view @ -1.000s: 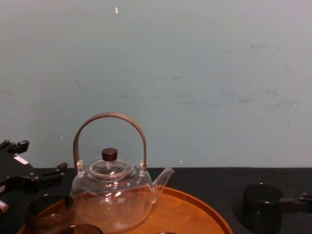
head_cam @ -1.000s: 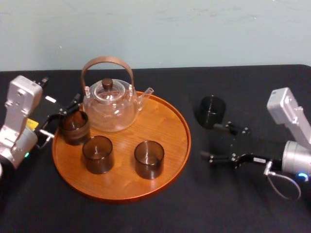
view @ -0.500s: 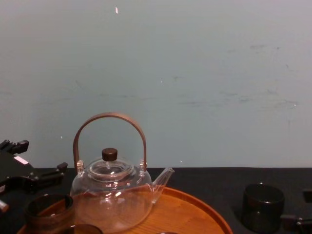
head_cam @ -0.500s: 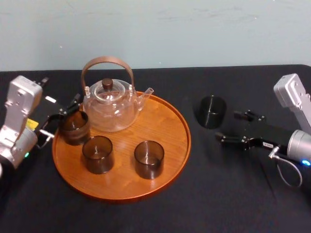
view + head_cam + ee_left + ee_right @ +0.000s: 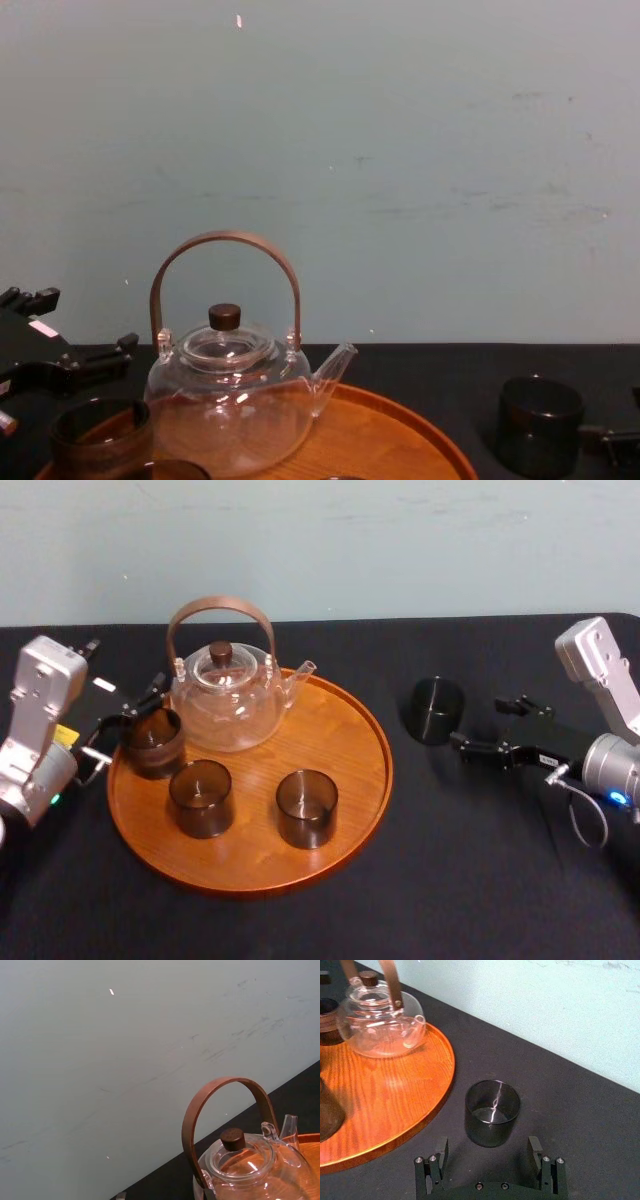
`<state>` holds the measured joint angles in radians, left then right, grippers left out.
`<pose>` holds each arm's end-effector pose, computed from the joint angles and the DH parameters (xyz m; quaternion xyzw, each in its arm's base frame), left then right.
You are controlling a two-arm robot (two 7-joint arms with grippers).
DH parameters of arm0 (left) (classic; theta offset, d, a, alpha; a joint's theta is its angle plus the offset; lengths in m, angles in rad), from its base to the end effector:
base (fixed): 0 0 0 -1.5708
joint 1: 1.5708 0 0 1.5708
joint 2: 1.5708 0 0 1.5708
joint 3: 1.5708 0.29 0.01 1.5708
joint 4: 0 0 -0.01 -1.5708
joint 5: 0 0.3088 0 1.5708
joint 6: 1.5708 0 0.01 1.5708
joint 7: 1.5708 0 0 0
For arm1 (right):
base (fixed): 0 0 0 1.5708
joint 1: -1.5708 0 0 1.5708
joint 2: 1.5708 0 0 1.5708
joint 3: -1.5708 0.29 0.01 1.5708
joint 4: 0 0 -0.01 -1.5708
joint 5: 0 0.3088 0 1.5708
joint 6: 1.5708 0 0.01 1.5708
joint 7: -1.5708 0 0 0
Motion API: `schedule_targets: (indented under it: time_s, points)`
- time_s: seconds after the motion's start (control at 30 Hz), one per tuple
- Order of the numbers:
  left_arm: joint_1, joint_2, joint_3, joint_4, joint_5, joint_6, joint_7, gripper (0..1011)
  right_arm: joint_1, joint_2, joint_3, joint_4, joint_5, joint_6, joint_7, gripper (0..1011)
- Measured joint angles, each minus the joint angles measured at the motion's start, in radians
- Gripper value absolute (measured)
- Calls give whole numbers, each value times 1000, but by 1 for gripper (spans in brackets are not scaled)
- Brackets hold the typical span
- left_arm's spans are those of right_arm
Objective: Pick up the glass from the table and place it on the tray.
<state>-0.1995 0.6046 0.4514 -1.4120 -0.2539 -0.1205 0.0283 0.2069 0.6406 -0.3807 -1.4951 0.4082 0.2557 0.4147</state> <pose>0.3581 0.0826 -0.3023 0.1415 -0.1324 0.5799 0.7913 0.3652 -0.0970 -0.2654 -0.2086 0.0436 -0.4352 0.8747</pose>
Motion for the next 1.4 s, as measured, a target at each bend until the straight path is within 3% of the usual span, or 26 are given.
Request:
schedule_targets:
  time_s: [0.47,1.4]
  points:
    - [0,0,0,0,0,0,0,1001,79,-78,-11,105,-52,30,9,1002]
    - [0,0,0,0,0,0,0,1001,225,-196,-58,302,-153,2,53,1003]
